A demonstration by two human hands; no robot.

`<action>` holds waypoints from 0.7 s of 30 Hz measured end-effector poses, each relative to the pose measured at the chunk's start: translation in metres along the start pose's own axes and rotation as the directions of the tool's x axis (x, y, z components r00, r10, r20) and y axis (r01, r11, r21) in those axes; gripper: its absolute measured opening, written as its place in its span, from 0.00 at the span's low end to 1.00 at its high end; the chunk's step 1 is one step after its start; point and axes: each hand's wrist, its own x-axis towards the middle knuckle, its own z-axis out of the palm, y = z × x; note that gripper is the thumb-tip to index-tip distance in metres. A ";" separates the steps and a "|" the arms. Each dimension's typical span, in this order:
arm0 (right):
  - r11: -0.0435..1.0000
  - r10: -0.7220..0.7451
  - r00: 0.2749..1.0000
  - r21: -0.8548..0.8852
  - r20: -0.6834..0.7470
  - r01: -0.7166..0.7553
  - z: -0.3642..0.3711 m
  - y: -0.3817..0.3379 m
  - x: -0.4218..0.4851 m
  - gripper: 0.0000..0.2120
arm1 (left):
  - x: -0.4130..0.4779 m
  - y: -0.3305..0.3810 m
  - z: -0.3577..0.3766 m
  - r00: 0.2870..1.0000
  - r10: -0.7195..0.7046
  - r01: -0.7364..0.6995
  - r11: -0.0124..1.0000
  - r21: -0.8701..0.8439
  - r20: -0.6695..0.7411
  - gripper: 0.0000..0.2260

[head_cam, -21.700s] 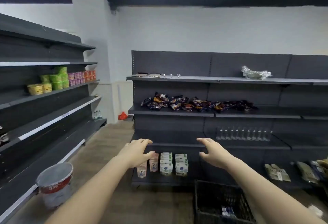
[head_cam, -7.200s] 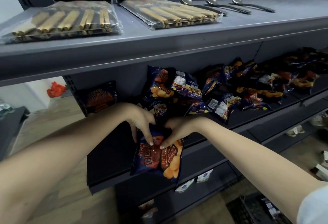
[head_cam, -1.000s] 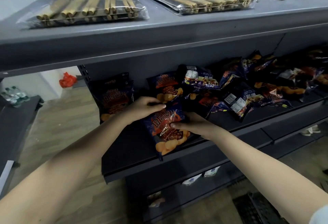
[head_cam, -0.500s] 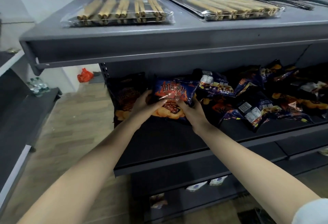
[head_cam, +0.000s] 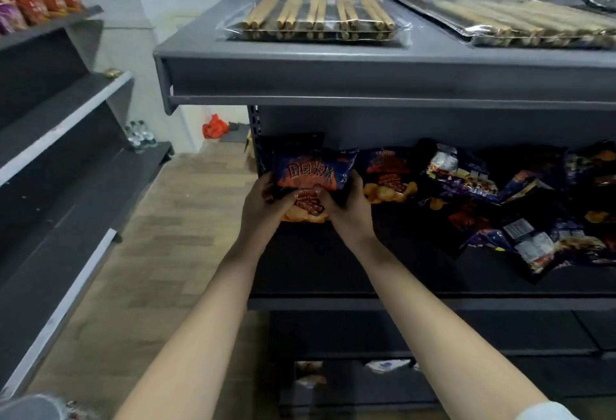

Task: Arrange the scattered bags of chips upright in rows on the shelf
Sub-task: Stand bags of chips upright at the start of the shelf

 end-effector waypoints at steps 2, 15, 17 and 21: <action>0.999 -0.029 0.999 -0.032 0.017 0.029 0.008 0.004 -0.004 0.35 | -0.003 -0.006 -0.010 0.999 -0.041 0.041 0.999 -0.008 -0.021 0.19; 0.975 -0.011 1.000 -0.220 0.026 0.017 0.019 0.034 -0.004 0.38 | -0.013 -0.017 -0.028 0.991 -0.094 0.077 0.983 0.167 0.096 0.21; 0.975 -0.016 0.999 -0.223 0.043 0.025 0.017 0.037 -0.005 0.38 | -0.012 -0.020 -0.027 0.992 -0.087 0.071 0.981 0.179 0.086 0.22; 0.967 -0.033 0.997 -0.249 0.074 0.050 0.015 0.040 -0.006 0.36 | -0.010 -0.025 -0.025 0.991 -0.119 0.103 0.973 0.206 0.065 0.22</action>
